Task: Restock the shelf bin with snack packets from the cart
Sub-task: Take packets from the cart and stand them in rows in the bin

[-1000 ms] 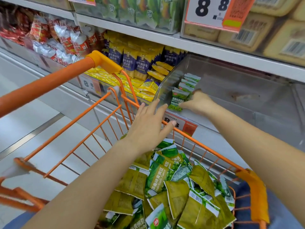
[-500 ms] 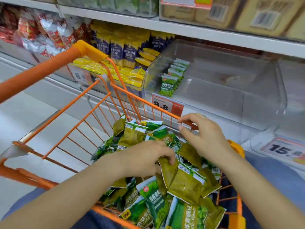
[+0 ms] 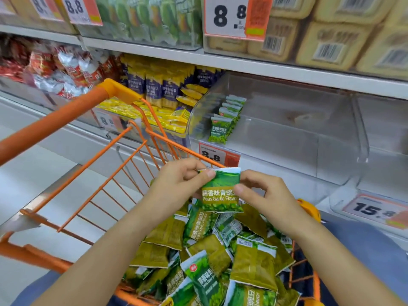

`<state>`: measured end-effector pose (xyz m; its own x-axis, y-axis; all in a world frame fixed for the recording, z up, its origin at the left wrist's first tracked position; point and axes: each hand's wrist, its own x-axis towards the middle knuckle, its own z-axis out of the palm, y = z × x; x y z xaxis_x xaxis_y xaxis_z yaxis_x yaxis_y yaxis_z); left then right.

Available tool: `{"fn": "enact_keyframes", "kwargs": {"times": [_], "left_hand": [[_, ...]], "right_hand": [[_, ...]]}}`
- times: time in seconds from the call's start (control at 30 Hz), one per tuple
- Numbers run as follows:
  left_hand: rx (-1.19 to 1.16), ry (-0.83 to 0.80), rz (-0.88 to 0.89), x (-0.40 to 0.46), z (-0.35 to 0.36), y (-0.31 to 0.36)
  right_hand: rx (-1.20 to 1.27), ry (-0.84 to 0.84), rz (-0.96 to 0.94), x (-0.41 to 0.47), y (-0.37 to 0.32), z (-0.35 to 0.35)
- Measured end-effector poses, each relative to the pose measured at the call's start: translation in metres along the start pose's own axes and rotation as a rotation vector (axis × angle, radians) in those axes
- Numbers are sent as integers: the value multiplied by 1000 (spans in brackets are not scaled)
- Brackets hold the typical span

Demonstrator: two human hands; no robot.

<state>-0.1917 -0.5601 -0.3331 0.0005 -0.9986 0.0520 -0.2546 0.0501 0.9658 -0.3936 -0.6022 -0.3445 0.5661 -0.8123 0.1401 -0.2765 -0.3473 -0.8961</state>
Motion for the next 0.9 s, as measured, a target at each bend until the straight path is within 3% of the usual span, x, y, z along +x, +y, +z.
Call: {"fn": "enact_keyframes", "kwargs": {"times": [0.2,0.37,0.5,0.63,0.7,0.8,0.9], "left_hand": [[162,65,89,9,27,15],[236,23,259,37,89,49],[270,-104,355,55,167,77],[548,-102,471,84,231,72],[678,-73,487,99,248,56],[803,-13,593,106,258,35],[787,-11,596,105,259,30]], "right_hand": [[195,56,60,-1,-7,-5],[225,180,156,-30,-9,-71],[-4,355,241,-84,-8,-153],[-270,716,301,-143,9,-243],[-458,819,390,-161,25,-284],[-751,728,632,-166,58,-330],[-891,434,820,-158,94,-348]]}}
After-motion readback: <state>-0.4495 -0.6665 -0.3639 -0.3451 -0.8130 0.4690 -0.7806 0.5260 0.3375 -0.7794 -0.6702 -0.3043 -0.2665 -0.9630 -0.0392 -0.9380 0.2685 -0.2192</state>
